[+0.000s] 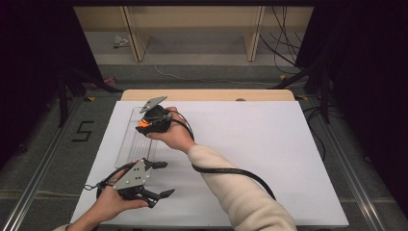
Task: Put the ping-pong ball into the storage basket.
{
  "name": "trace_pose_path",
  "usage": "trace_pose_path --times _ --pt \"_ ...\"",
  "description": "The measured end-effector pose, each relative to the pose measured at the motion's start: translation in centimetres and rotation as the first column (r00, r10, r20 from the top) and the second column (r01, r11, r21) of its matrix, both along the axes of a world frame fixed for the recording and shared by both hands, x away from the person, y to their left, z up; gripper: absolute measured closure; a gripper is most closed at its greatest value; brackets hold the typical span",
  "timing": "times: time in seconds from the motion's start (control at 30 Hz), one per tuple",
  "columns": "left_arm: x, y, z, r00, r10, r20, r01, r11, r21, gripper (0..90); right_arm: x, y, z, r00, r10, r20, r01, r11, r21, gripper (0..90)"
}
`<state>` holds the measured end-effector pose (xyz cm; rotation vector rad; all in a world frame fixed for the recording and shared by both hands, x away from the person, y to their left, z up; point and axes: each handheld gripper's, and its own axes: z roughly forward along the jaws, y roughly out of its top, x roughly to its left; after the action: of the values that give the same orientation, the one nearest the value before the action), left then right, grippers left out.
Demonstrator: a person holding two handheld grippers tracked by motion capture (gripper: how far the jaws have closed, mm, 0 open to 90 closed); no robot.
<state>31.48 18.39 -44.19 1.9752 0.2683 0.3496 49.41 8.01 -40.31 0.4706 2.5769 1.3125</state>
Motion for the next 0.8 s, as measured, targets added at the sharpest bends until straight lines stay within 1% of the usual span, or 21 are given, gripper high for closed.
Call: trace_pose_path --times 0.4,0.8 --pt "0.01 0.00 0.00 1.0000 -0.003 0.002 0.003 1.0000 0.002 17.3 0.04 0.26 -0.23 1.0000 0.002 -0.003 -0.002 1.0000 -0.007 51.3" --pt "-0.01 -0.01 -0.01 1.0000 -0.006 0.002 0.006 1.0000 0.003 17.4 -0.03 0.80 -0.61 0.9998 0.015 -0.009 -0.015 0.9997 -0.019 51.4"
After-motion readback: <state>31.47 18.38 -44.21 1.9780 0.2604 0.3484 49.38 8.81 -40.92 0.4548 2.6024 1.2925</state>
